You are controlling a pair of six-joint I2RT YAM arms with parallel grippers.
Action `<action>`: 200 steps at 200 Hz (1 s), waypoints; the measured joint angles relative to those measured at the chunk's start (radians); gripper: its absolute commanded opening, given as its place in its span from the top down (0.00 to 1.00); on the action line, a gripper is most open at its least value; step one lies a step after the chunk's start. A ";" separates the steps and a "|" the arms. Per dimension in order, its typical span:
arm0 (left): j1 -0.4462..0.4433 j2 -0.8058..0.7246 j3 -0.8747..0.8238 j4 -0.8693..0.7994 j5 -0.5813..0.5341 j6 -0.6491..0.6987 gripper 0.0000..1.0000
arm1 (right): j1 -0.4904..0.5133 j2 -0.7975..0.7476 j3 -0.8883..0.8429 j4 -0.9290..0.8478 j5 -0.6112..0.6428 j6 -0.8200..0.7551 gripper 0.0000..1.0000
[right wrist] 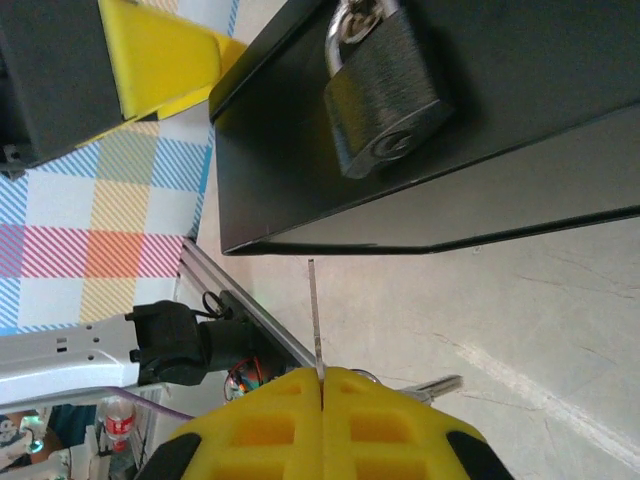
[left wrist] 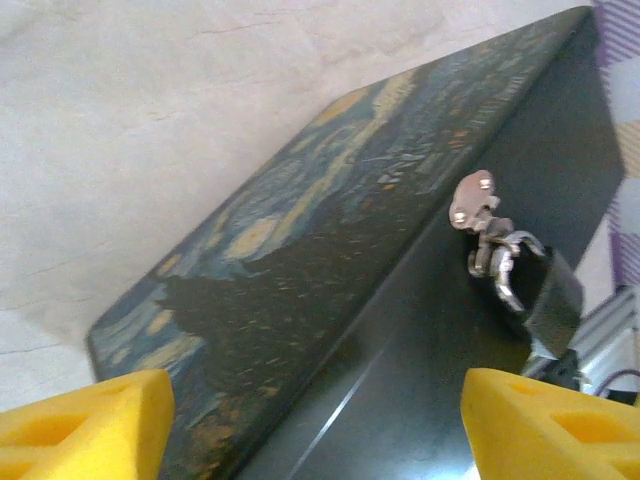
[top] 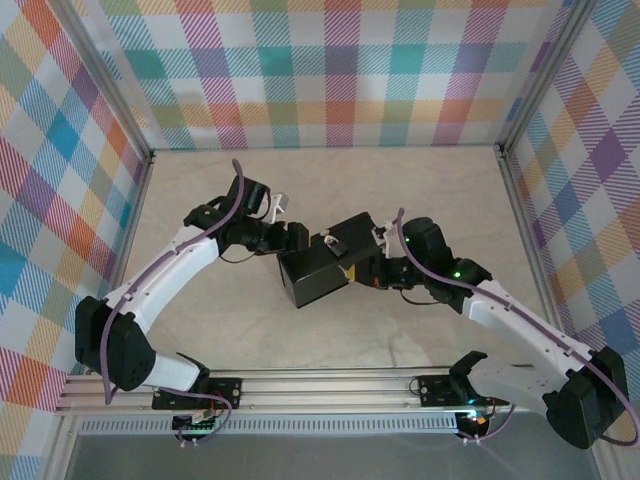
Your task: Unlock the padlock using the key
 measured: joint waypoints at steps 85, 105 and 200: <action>-0.060 0.111 0.361 -0.101 -0.013 0.529 0.17 | -0.138 -0.044 -0.024 -0.037 -0.144 -0.083 1.00; -0.108 0.150 0.357 -0.105 0.064 0.774 0.13 | -0.138 -0.049 -0.032 -0.039 -0.158 -0.087 1.00; -0.100 0.372 0.490 -0.247 0.360 1.566 0.21 | -0.215 -0.024 -0.044 -0.027 -0.346 -0.109 1.00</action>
